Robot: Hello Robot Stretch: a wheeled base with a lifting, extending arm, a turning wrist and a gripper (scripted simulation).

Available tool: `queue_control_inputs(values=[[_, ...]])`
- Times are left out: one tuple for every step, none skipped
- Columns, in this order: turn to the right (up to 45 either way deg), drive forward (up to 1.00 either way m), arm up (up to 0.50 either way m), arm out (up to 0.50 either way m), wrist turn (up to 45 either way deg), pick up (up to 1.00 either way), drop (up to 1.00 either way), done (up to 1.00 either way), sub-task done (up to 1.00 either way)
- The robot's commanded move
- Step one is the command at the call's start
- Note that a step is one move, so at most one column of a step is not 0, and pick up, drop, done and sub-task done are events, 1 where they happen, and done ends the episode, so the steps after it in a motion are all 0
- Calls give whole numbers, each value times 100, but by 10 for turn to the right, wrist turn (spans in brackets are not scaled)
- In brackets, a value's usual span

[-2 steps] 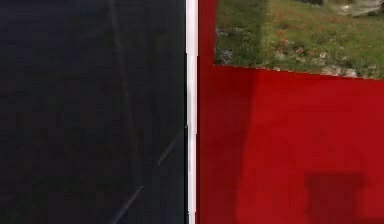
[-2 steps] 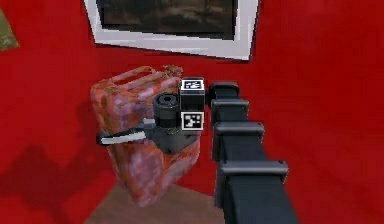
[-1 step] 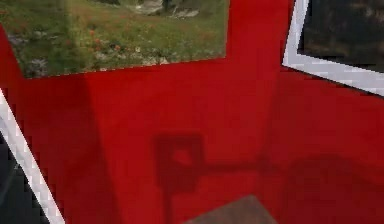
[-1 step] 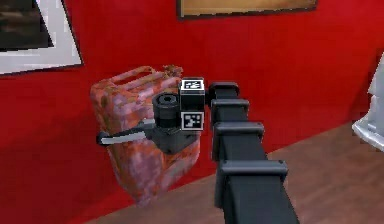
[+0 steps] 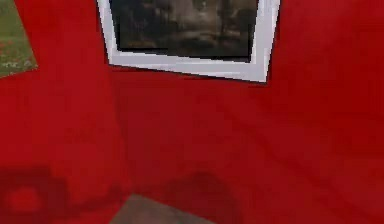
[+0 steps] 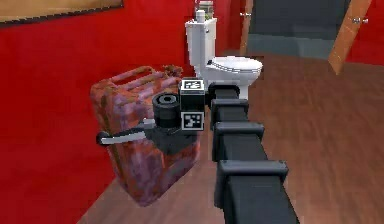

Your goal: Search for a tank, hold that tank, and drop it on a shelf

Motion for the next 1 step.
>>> queue_control_inputs(values=[[450,0,0,0,0,0,0,0,0]])
